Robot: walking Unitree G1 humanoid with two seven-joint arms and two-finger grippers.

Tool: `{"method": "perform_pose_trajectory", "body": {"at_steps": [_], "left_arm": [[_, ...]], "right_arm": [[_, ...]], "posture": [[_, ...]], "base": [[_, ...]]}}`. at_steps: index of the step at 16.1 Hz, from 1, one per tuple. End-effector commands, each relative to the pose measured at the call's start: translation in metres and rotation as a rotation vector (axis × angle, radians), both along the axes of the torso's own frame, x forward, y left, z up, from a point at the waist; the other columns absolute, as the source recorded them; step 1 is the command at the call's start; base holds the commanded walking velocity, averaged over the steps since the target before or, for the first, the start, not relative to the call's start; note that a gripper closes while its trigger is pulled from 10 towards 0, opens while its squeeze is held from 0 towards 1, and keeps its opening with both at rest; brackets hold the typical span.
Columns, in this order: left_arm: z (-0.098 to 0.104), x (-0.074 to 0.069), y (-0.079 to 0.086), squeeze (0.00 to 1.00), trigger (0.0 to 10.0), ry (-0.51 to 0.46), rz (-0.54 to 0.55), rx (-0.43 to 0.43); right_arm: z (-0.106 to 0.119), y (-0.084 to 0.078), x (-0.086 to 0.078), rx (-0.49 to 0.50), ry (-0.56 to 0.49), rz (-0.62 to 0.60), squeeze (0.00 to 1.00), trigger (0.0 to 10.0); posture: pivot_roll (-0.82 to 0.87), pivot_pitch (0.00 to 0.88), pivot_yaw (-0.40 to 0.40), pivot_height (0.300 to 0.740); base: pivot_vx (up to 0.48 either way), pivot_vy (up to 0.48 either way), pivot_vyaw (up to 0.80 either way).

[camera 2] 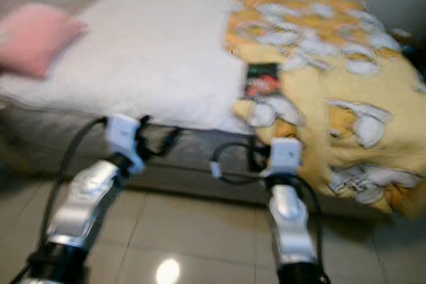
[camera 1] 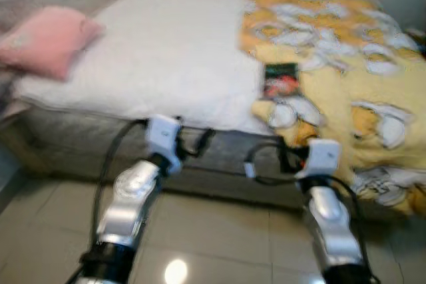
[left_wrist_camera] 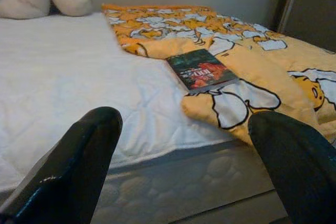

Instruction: Clean up the room

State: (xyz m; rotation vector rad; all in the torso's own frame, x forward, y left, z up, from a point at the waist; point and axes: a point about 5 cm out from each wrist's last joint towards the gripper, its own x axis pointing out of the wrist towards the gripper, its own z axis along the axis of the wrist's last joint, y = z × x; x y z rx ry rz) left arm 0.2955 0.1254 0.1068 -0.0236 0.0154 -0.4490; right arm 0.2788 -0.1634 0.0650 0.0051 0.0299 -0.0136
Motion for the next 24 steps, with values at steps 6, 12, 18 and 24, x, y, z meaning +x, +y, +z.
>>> {"method": "perform_pose_trajectory", "body": {"at_steps": [6,12,18,24], "left_arm": [[0.010,-0.002,-0.020,0.00,10.0,-0.047,-0.115,0.029],[0.012,-0.001,-0.024,0.00,10.0,-0.055,-0.117,0.040],[0.009,0.000,-0.022,0.00,10.0,-0.027,-0.070,0.038],[0.010,0.004,-0.017,0.00,10.0,0.001,0.002,0.004]], "right_arm": [[0.002,-0.012,0.000,-0.001,-0.015,-0.050,0.00,10.0],[-0.001,-0.015,-0.002,-0.022,0.003,-0.060,0.00,10.0],[0.000,-0.011,-0.001,-0.021,-0.002,-0.034,0.00,10.0],[-0.002,-0.009,-0.001,-0.044,0.016,-0.008,0.00,10.0]], "posture": [[-0.04,0.000,0.018,0.740],[-0.05,0.000,0.024,0.740],[-0.04,0.000,0.023,0.740],[-0.04,0.000,0.019,0.740]], "base": [[0.438,0.046,-0.72],[0.464,0.000,-0.49],[0.209,-0.240,0.00],[0.434,-0.099,0.00]]}}
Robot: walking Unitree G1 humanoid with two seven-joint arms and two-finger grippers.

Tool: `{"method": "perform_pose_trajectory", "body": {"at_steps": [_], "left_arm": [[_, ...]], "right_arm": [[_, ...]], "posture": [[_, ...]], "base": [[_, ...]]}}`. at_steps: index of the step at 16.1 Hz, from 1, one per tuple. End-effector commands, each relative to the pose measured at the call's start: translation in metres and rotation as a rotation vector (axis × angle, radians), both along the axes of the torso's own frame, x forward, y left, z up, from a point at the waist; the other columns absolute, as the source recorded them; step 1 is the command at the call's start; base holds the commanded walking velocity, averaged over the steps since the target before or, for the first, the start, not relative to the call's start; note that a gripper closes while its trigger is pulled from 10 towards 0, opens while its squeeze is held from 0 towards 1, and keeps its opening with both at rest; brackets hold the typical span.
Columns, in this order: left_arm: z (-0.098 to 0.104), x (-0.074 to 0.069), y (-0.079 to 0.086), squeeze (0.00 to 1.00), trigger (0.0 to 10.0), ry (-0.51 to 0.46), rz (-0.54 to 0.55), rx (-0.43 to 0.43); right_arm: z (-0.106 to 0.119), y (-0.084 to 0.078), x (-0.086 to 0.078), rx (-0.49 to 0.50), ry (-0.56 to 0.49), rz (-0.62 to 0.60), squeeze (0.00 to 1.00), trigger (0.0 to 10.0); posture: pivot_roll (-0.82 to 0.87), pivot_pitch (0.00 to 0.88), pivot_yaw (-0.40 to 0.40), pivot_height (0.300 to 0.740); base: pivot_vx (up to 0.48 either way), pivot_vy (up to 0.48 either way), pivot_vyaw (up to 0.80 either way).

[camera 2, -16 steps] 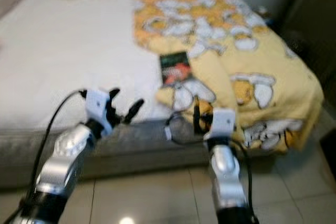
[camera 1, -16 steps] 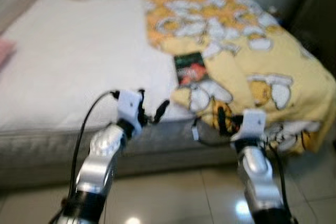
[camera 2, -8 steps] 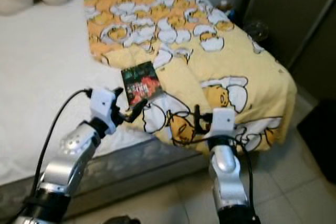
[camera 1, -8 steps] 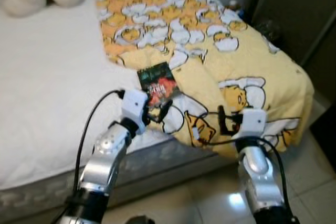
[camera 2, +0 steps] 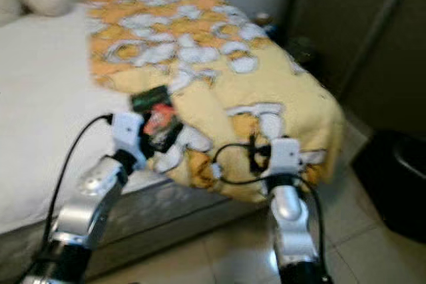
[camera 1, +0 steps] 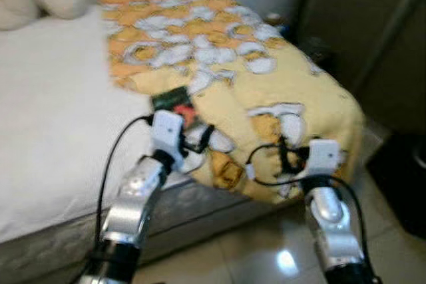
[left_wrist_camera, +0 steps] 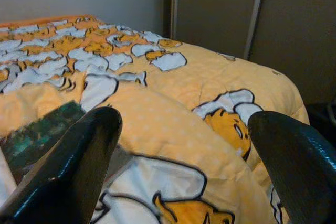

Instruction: Clean up the room

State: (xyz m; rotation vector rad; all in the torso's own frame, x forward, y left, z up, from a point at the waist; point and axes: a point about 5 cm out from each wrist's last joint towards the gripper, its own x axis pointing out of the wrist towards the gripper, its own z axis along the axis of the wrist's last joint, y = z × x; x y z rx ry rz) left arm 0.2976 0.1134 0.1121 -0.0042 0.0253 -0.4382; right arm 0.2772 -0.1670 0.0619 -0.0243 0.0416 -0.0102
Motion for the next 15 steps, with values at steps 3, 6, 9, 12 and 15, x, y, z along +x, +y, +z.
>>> {"method": "perform_pose_trajectory", "body": {"at_steps": [3,6,9,12,15], "left_arm": [[0.0021,-0.0010,-0.0071,0.00,10.0,0.007,-0.008,-0.021],[0.0013,-0.0005,-0.0066,0.00,10.0,0.021,0.004,-0.032],[0.0010,0.0024,-0.0035,0.00,10.0,0.018,0.034,-0.028],[0.0009,0.0020,-0.0027,0.00,10.0,0.014,0.041,-0.005],[0.0000,0.0007,-0.0046,0.00,10.0,0.014,0.043,-0.004]], "right_arm": [[-0.0030,-0.0033,-0.0002,-0.011,0.030,0.003,0.00,10.0],[-0.0054,-0.0024,-0.0001,-0.009,0.046,0.013,0.00,10.0],[-0.0039,-0.0028,0.0012,-0.019,0.037,0.023,0.00,10.0],[-0.0034,-0.0034,0.0015,-0.017,0.034,0.031,0.00,10.0],[-0.0039,-0.0034,0.0010,-0.022,0.037,0.040,0.00,10.0]], "posture": [[-0.04,0.000,0.017,0.740],[-0.04,0.000,0.017,0.740],[-0.03,0.000,0.013,0.740],[-0.03,0.000,0.009,0.740],[-0.03,0.000,0.005,0.740]], "base": [[0.381,0.212,0.00],[0.349,0.324,0.00],[0.000,0.144,0.36],[0.000,0.000,0.60],[0.000,0.000,0.57]]}}
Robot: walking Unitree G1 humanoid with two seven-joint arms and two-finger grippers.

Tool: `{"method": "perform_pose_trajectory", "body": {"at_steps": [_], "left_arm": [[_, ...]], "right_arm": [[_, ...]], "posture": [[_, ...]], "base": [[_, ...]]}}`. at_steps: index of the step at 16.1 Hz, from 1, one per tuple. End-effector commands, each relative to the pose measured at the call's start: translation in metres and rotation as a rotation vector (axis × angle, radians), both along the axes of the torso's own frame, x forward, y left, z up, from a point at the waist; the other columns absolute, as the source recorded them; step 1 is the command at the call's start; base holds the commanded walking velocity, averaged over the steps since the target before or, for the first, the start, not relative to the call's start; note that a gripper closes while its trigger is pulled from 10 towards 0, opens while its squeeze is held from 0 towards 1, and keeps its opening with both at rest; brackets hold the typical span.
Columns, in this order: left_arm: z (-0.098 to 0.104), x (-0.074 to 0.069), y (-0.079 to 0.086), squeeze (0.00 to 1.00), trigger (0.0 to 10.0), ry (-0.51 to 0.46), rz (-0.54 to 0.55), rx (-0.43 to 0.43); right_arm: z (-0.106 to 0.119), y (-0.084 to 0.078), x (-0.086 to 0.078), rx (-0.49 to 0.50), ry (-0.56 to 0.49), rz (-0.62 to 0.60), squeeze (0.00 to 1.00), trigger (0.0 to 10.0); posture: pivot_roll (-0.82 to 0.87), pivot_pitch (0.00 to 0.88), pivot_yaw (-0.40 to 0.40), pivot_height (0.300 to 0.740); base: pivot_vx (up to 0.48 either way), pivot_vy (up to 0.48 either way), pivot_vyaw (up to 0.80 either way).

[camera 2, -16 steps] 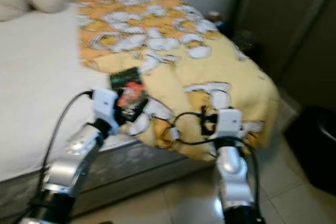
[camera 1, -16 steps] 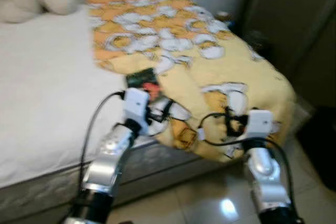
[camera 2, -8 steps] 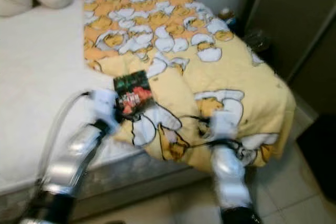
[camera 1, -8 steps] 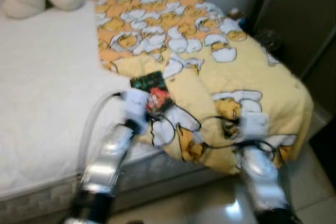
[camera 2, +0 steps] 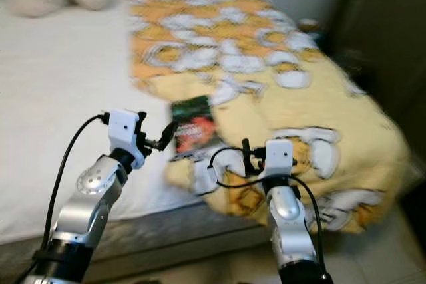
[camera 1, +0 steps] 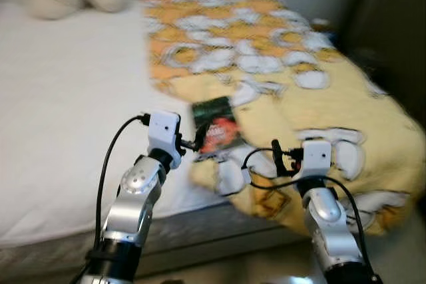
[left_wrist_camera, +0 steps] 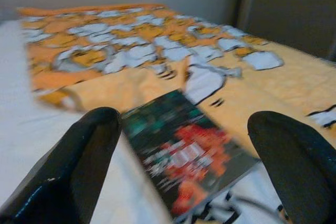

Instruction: Clean up the room

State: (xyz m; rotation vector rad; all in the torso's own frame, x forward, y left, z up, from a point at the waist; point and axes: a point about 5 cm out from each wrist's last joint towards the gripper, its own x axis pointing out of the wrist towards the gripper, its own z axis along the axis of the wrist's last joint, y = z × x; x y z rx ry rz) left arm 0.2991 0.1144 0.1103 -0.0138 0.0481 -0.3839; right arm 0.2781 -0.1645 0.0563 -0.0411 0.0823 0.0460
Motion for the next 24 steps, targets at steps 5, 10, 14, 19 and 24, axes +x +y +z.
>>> {"method": "perform_pose_trajectory", "body": {"at_steps": [5,10,14,19,24], "left_arm": [[0.003,-0.002,-0.008,0.00,10.0,-0.026,-0.002,0.048],[0.003,-0.002,-0.011,0.00,10.0,-0.023,0.004,0.041],[0.003,0.001,-0.011,0.00,10.0,-0.016,0.002,0.062],[0.004,-0.001,-0.015,0.00,10.0,-0.034,-0.038,0.057],[0.006,-0.003,-0.019,0.00,10.0,-0.054,-0.073,0.068]], "right_arm": [[-0.001,-0.007,0.001,0.006,0.012,-0.037,0.00,10.0],[0.002,-0.005,0.002,-0.006,-0.007,-0.020,0.00,10.0],[0.002,-0.003,0.001,0.003,-0.004,-0.018,0.00,10.0],[0.002,-0.005,0.002,0.004,-0.003,-0.028,0.00,10.0],[0.002,-0.004,0.002,0.005,-0.005,-0.028,0.00,10.0]], "posture": [[-0.03,0.000,0.007,0.740],[-0.03,0.000,0.007,0.740],[-0.03,0.000,0.010,0.740],[-0.03,0.000,0.008,0.740],[-0.03,0.000,0.013,0.740]], "base": [[0.186,0.000,0.25],[0.458,0.000,0.26],[0.443,-0.062,0.60],[0.049,-0.061,0.09],[0.348,-0.327,0.00]]}}
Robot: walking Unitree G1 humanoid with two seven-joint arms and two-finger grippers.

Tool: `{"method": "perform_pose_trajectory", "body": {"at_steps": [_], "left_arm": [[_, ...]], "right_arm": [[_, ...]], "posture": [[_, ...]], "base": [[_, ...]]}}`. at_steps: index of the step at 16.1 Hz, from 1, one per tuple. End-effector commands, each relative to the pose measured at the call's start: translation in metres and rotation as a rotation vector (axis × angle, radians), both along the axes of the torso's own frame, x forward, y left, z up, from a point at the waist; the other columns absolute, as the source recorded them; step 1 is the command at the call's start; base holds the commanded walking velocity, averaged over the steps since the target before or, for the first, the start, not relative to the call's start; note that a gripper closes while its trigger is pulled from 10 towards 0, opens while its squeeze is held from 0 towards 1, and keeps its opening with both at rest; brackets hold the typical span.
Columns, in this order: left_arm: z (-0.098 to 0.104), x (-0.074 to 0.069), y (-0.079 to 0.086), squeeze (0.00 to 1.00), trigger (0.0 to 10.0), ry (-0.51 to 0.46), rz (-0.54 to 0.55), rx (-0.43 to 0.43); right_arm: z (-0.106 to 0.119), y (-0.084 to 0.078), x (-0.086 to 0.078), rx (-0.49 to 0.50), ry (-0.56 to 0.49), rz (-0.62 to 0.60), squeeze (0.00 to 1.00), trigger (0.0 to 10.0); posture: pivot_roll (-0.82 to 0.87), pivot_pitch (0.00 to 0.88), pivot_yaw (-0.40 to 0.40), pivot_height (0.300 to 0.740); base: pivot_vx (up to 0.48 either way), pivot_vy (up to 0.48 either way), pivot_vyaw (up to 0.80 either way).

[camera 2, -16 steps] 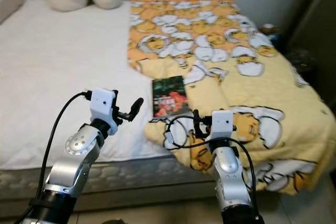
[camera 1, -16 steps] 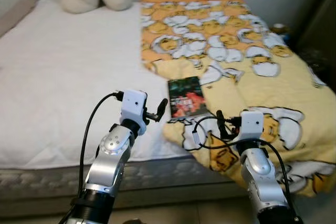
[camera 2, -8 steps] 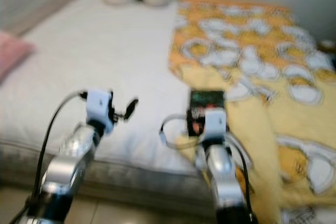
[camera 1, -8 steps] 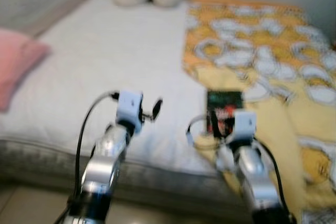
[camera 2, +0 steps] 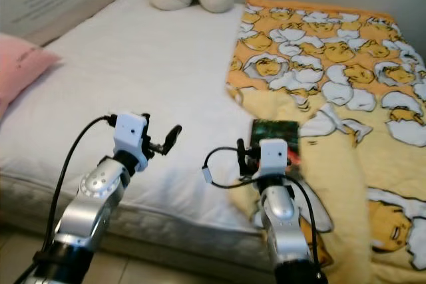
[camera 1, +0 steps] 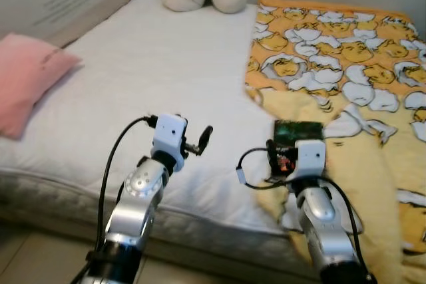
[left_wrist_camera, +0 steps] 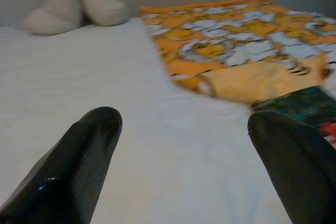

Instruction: Clean up the room

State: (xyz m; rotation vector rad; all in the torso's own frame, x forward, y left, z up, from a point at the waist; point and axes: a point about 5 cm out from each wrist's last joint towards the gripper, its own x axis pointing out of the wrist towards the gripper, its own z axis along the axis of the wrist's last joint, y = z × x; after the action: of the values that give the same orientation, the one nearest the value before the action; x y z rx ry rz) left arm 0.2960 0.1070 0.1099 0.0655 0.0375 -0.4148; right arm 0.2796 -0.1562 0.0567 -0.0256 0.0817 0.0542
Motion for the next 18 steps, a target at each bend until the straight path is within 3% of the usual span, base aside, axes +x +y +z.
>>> {"method": "perform_pose_trajectory", "body": {"at_steps": [1,7,11,12,13,15,18], "left_arm": [[0.009,-0.001,-0.013,0.00,10.0,-0.041,-0.062,-0.009],[0.013,-0.005,-0.019,0.00,10.0,-0.061,-0.130,-0.058],[0.013,-0.002,-0.012,0.00,10.0,-0.045,-0.120,-0.059],[0.013,-0.002,-0.011,0.00,10.0,-0.044,-0.120,-0.056],[0.013,-0.003,-0.008,0.00,10.0,-0.042,-0.117,-0.053],[0.015,-0.005,-0.005,0.00,10.0,-0.041,-0.115,-0.051],[0.018,-0.011,0.009,0.00,10.0,-0.030,-0.106,-0.018]], "right_arm": [[0.001,-0.011,0.000,-0.011,-0.003,-0.036,0.00,10.0],[0.000,-0.010,-0.001,-0.015,-0.003,-0.038,0.00,10.0],[0.001,-0.012,-0.005,-0.014,-0.011,-0.050,0.00,10.0],[-0.001,-0.012,-0.006,0.009,0.001,-0.056,0.00,10.0],[-0.007,-0.012,-0.005,0.116,0.052,-0.073,0.00,10.0],[-0.015,-0.007,0.000,0.233,0.136,-0.046,0.00,10.0],[-0.022,0.004,0.011,0.273,0.193,-0.009,0.00,10.0]], "posture": [[-0.03,0.000,0.016,0.740],[-0.04,0.000,0.023,0.740],[-0.04,0.000,0.030,0.740],[-0.04,0.000,0.030,0.740],[-0.03,0.000,0.031,0.740],[0.00,0.000,0.039,0.740],[0.06,0.027,0.063,0.740]], "base": [[0.307,-0.364,0.00],[0.136,-0.427,0.00],[0.000,0.000,0.00],[0.000,0.000,0.00],[0.000,0.000,0.00],[0.000,0.000,0.00],[0.000,0.000,0.00]]}}
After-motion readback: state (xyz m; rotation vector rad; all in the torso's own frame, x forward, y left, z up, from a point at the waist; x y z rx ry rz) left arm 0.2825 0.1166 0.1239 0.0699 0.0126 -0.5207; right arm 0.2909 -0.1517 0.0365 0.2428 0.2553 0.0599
